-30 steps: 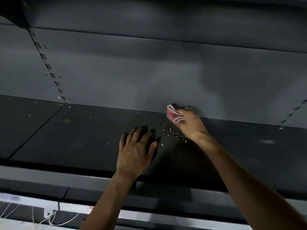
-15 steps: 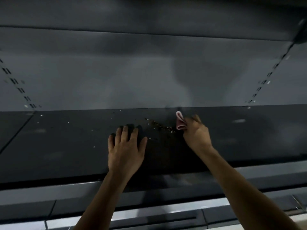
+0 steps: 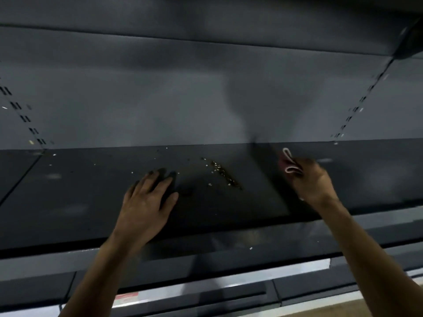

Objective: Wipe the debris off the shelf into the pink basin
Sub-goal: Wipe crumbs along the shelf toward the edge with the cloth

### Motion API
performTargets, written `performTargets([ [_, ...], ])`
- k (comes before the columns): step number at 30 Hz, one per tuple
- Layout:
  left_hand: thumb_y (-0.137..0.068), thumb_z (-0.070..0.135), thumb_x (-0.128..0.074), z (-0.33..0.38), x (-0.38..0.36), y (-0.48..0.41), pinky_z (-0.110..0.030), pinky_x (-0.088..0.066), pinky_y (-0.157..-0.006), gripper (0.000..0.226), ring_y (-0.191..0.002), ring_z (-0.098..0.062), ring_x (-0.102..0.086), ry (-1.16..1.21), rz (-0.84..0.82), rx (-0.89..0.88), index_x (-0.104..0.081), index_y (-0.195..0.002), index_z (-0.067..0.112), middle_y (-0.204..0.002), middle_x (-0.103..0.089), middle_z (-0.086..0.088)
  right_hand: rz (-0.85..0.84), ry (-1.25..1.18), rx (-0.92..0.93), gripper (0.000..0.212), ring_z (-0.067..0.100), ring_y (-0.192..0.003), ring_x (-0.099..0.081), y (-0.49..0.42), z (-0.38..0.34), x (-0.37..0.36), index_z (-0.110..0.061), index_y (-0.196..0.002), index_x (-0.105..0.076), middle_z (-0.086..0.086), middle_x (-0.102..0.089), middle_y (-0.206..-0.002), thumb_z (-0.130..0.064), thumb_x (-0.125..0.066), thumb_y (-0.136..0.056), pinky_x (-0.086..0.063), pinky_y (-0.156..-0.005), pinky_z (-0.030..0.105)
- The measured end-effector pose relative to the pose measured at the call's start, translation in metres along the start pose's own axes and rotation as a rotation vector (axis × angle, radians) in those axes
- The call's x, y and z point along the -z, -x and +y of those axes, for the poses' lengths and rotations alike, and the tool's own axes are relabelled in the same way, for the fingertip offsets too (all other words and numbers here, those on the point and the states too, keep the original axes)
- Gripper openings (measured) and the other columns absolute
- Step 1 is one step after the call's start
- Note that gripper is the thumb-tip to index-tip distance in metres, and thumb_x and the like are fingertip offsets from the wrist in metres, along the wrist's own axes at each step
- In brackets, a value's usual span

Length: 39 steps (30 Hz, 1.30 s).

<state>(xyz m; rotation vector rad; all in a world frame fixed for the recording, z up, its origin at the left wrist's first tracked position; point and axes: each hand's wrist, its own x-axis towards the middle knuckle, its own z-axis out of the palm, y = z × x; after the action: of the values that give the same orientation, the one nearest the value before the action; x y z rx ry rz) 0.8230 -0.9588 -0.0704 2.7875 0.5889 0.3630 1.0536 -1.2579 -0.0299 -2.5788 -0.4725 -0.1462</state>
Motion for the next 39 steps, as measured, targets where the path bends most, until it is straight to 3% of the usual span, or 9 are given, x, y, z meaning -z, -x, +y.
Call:
performTargets([
  [3, -0.087, 0.067, -0.012, 0.004, -0.002, 0.002, -0.045, -0.014, -0.119, 0.073, -0.147, -0.024, -0.022, -0.032, -0.019, 0.008, -0.040, -0.146, 0.033, -0.157, -0.030, -0.005, 0.026, 0.109, -0.058, 0.023, 0.032, -0.087, -0.068, 0.016, 0.013, -0.003, -0.018, -0.106, -0.068, 0.012, -0.069, -0.100, -0.035, -0.061, -0.093, -0.049, -0.069, 0.030],
  [7, -0.089, 0.067, -0.013, 0.004, -0.004, 0.003, -0.046, -0.015, -0.119, 0.071, -0.147, -0.025, -0.022, -0.050, -0.016, 0.004, -0.037, -0.147, 0.034, -0.157, -0.030, -0.006, 0.070, 0.138, 0.058, 0.031, 0.038, -0.093, -0.066, 0.038, -0.028, -0.028, -0.022, -0.122, -0.064, 0.011, -0.062, -0.115, -0.026, -0.062, -0.092, -0.053, -0.079, 0.040],
  [13, -0.091, 0.064, -0.017, 0.002, -0.002, 0.005, -0.048, -0.022, -0.118, 0.067, -0.145, -0.026, -0.028, -0.059, -0.011, -0.014, -0.041, -0.146, 0.033, -0.154, -0.036, -0.008, -0.036, 0.001, 0.281, 0.016, 0.037, -0.079, -0.064, 0.057, -0.116, -0.073, -0.009, -0.104, -0.063, 0.010, -0.058, -0.107, -0.010, -0.053, -0.091, -0.046, -0.068, 0.037],
  [19, -0.087, 0.070, -0.003, 0.002, 0.001, 0.005, -0.041, -0.009, -0.122, 0.074, -0.150, -0.017, -0.010, -0.041, -0.063, -0.003, -0.026, -0.151, 0.040, -0.161, -0.020, 0.000, -0.086, -0.236, 0.299, 0.030, 0.011, -0.062, -0.052, 0.028, -0.111, -0.066, -0.021, -0.077, -0.055, -0.003, -0.053, -0.076, -0.044, -0.051, -0.097, -0.037, -0.058, 0.021],
  [22, -0.086, 0.072, -0.001, 0.001, -0.001, 0.004, -0.042, -0.007, -0.122, 0.075, -0.150, -0.016, -0.007, -0.037, -0.067, 0.001, -0.023, -0.151, 0.041, -0.162, -0.017, 0.002, 0.018, -0.175, 0.199, 0.039, 0.027, -0.069, -0.060, 0.000, -0.077, -0.048, -0.013, -0.083, -0.065, 0.006, -0.058, -0.075, -0.046, -0.050, -0.096, -0.038, -0.063, 0.025],
  [25, -0.086, 0.073, -0.001, 0.006, -0.003, 0.000, -0.044, -0.006, -0.121, 0.075, -0.150, -0.018, -0.007, -0.040, -0.070, 0.037, -0.023, -0.151, 0.043, -0.162, -0.018, 0.001, 0.087, -0.146, 0.016, 0.055, 0.035, -0.070, -0.066, -0.036, -0.036, -0.037, -0.011, -0.071, -0.063, 0.015, -0.064, -0.070, -0.058, -0.045, -0.095, -0.049, -0.063, 0.030],
  [28, -0.086, 0.072, -0.002, 0.019, -0.006, -0.003, -0.046, -0.006, -0.121, 0.074, -0.149, -0.022, -0.010, -0.046, -0.056, 0.081, -0.027, -0.149, 0.044, -0.160, -0.021, -0.001, 0.079, -0.122, -0.089, 0.047, 0.036, -0.076, -0.068, -0.071, -0.002, -0.036, -0.011, -0.085, -0.066, 0.019, -0.067, -0.081, -0.055, -0.049, -0.092, -0.056, -0.073, 0.038],
  [33, -0.089, 0.072, -0.008, 0.019, -0.008, -0.006, -0.045, -0.009, -0.120, 0.066, -0.148, -0.019, -0.013, -0.034, -0.033, 0.104, -0.027, -0.148, 0.047, -0.158, -0.024, 0.004, 0.027, -0.027, -0.047, 0.026, 0.040, -0.093, -0.062, -0.106, -0.004, -0.044, -0.007, -0.108, -0.063, 0.021, -0.062, -0.104, -0.028, -0.057, -0.092, -0.050, -0.082, 0.040],
  [39, -0.092, 0.071, -0.011, 0.022, -0.012, -0.009, -0.045, -0.011, -0.120, 0.062, -0.149, -0.017, -0.011, -0.097, -0.027, 0.103, -0.021, -0.149, 0.048, -0.159, -0.021, 0.007, -0.060, 0.042, 0.061, 0.033, 0.043, -0.103, -0.060, -0.094, -0.040, -0.065, -0.005, -0.119, -0.058, 0.018, -0.051, -0.125, -0.018, -0.059, -0.089, -0.048, -0.091, 0.044],
])
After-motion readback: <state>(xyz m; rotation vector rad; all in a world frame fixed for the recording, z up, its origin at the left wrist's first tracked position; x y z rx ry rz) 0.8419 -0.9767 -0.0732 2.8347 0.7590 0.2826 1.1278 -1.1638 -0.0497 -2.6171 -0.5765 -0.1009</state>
